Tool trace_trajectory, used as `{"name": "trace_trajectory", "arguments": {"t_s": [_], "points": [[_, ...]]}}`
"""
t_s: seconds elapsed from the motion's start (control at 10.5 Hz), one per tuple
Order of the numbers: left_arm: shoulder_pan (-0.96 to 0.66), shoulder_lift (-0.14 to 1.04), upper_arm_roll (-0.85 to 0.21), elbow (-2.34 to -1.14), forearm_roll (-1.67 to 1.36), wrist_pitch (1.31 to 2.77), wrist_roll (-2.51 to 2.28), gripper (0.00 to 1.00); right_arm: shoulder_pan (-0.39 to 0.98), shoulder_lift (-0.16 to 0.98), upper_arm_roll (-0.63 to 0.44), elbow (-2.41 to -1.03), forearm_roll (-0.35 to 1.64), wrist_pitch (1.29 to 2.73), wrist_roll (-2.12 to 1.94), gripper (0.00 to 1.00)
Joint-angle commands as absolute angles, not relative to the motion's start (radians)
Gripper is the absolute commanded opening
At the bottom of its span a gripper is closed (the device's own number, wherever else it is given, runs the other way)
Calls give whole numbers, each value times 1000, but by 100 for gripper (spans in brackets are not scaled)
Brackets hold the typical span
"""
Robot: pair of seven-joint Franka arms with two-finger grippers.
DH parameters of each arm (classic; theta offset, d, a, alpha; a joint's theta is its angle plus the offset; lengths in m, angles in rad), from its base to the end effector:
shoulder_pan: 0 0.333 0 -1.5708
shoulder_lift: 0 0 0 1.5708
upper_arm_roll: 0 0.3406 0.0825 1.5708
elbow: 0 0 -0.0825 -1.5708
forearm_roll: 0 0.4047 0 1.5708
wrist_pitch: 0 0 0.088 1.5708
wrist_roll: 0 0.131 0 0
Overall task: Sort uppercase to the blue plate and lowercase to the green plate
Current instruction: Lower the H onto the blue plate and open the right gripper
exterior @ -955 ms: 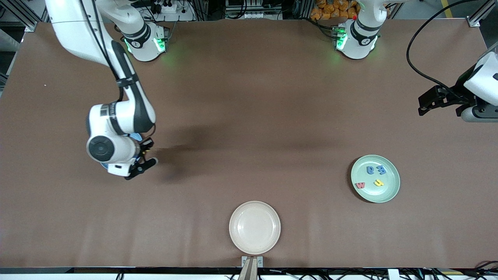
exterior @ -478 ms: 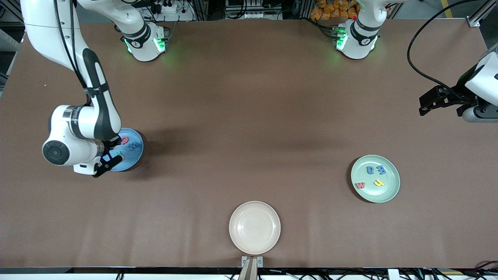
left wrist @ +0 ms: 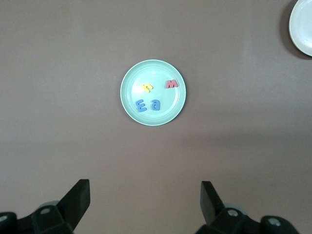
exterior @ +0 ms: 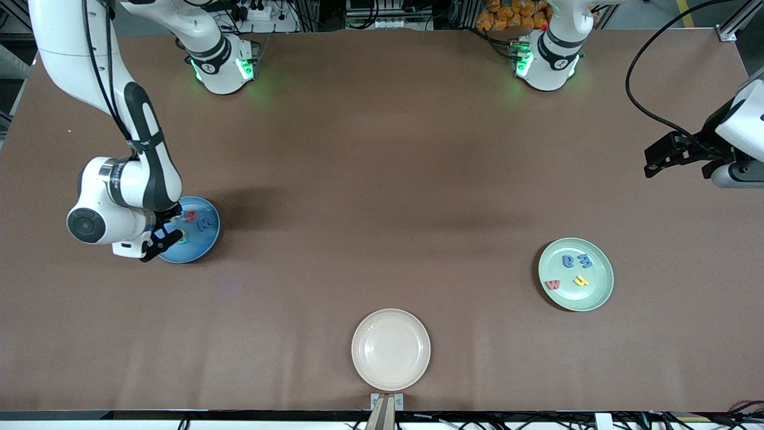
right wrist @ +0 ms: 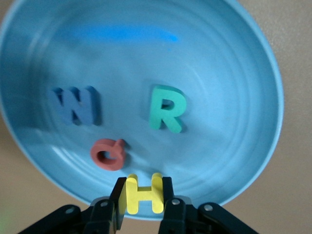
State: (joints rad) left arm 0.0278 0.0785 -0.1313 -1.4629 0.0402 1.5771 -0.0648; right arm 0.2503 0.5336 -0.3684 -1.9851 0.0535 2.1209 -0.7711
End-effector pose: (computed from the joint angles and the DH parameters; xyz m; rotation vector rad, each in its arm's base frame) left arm 0.6011 -0.0538 0.6331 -3.1137 0.0586 -0.0603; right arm 0.5797 -0.0681 0.1684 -2.9133 -0.9491 0.6044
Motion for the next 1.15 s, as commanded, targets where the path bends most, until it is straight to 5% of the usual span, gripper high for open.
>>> {"name": "trace_trajectory", "arguments": {"t_s": [0.0,0.29,0.57,1.05], "points": [[28,74,-127,-1442,28,1569,-67,100,235,528,-364,-1994,58,2140,-795,35],[26,74,-127,-1439,49,1569,-69,100,236,522,-364,-1988,64,2135,-782,56],[29,77,-127,-1430,49,1572,-66,100,239,502,-362,-1970,67,2114,-755,57],[31,83,-126,-1425,49,1569,-66,100,232,456,-334,-1711,61,1818,-575,60]]}}
